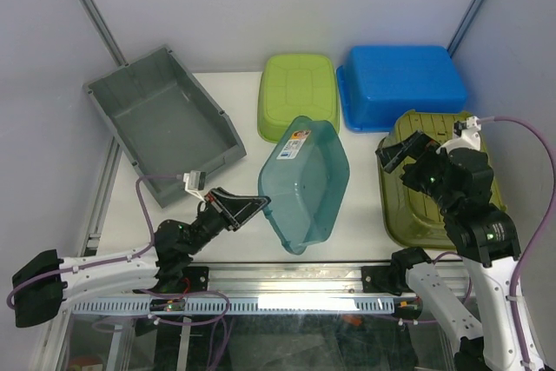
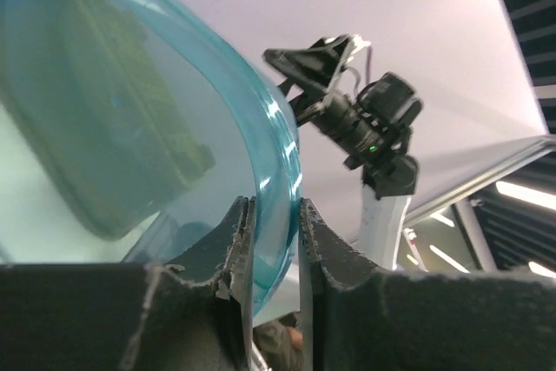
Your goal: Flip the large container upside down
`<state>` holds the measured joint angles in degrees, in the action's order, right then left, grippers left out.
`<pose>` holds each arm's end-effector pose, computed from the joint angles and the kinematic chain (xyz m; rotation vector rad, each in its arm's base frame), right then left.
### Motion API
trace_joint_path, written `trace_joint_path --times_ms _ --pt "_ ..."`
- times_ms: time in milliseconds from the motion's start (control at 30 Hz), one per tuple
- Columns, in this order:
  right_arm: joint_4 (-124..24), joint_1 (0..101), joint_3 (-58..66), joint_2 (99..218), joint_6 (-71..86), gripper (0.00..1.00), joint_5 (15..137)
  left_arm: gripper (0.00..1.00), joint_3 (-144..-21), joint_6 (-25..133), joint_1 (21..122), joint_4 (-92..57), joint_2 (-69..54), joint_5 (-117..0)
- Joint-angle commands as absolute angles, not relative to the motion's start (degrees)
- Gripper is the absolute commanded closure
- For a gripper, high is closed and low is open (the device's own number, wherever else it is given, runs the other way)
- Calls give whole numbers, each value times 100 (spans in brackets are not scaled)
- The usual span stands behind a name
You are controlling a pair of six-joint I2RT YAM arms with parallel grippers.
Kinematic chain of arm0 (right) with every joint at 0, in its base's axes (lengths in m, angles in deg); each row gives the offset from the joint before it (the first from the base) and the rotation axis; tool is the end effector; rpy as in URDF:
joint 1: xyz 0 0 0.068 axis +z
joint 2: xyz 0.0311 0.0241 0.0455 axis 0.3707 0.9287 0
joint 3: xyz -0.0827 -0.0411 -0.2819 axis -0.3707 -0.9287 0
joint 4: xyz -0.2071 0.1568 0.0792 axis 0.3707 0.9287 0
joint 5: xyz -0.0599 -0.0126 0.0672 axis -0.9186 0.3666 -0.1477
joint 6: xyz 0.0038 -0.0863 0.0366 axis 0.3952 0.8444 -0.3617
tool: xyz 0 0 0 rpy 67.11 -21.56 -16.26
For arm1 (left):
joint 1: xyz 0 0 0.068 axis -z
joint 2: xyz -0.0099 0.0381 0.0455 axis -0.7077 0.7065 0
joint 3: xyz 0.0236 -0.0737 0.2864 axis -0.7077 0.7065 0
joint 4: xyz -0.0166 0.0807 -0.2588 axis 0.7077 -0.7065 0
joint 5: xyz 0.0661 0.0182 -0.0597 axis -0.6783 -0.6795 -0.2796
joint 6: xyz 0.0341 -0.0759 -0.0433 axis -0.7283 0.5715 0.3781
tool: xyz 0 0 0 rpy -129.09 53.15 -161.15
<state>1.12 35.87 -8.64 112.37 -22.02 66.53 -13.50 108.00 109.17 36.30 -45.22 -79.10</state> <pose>0.1218 0.0276 0.3880 0.4089 1.9806 0.5291 0.0958 -0.1563 0.2512 -0.2436 1.4152 -1.8140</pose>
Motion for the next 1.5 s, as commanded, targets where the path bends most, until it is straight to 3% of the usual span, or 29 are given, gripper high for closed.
trace_joint_path --times_ms 0,167,233,400,467,933,1233,1467 --pt "-48 3573 -1020 11207 -2288 1 6926 81 -1266 10687 11093 2348 -4046 -8139" --pt "-109 3574 -1403 11328 -2474 1 7406 54 -1127 10776 11190 2139 -3947 -8312" --pt "-36 3574 -1531 11457 -2475 1 7503 39 -1152 10797 11201 1932 -3943 -8324" --pt "2 3573 -1741 11728 -2402 1 7682 20 -1370 10757 11226 1034 -4071 -8235" --pt "-59 3573 -1805 11799 -2379 1 7711 2 -1533 10666 11242 475 -4202 -8219" --pt "-223 3573 -1897 12039 -2247 1 7674 1 -2899 9999 11266 -2852 -4216 -8196" --pt "-277 3575 -1876 12054 -2256 1 7671 1 -3561 9673 11274 -3820 -3662 -7930" --pt "-267 3573 -1886 12048 -2246 1 7713 1 -4134 9805 11258 -4508 -4389 -8938"
